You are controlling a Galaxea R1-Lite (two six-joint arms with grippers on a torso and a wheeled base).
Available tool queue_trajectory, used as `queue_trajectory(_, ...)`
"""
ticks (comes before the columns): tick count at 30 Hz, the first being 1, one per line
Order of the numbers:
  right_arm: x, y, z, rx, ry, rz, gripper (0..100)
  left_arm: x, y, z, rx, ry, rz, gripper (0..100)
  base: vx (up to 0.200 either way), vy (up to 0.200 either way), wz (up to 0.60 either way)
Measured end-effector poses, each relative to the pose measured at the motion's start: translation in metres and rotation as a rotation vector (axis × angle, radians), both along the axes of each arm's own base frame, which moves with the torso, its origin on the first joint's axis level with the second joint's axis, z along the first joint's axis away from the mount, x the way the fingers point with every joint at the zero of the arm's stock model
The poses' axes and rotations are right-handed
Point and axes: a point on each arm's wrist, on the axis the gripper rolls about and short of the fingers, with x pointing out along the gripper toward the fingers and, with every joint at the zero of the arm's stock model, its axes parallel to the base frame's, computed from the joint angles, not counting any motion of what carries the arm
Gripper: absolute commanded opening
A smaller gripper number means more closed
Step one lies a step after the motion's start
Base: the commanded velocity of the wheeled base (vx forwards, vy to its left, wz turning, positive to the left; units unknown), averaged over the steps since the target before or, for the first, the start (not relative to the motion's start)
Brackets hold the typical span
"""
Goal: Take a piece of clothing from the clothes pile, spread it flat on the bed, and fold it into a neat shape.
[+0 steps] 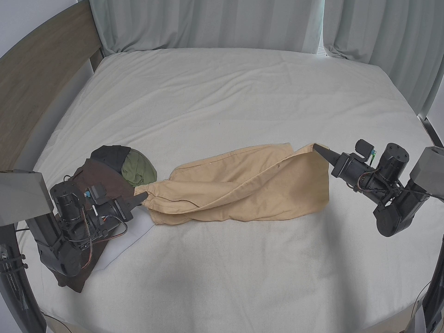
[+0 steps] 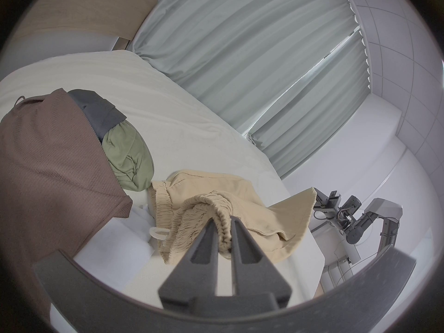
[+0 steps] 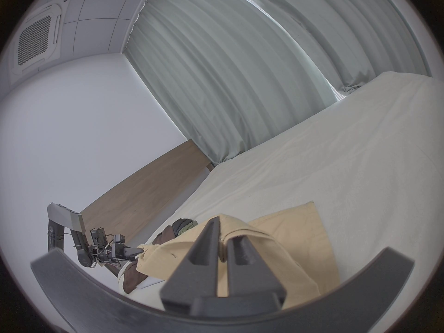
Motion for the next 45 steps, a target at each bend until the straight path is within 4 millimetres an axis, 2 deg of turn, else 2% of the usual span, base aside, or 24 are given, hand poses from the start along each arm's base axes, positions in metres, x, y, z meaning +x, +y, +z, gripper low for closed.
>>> queue_trajectory(12, 0.025, -0.002, -0.003, 0.018, 0.008, -0.012, 0, 0.01, -0.004, -0.005, 0.002, -0.003, 0.044, 0, 0.0, 0.0, 0.0)
queue_trajectory(23, 0.032, -0.002, 0.0, 0.019, 0.0, -0.013, 0, 0.019, -0.004, -0.009, -0.03, 0.007, 0.054, 0, 0.0, 0.0, 0.0)
queue_trajectory(31, 0.045, 0.0, -0.001, 0.039, -0.013, -0.013, 0, 0.032, -0.005, -0.011, -0.037, -0.011, 0.088, 0, 0.0, 0.0, 0.0)
queue_trajectory(45, 0.067, -0.006, -0.017, 0.044, 0.013, -0.032, 0, 0.048, -0.007, -0.025, -0.038, -0.01, 0.091, 0, 0.0, 0.0, 0.0)
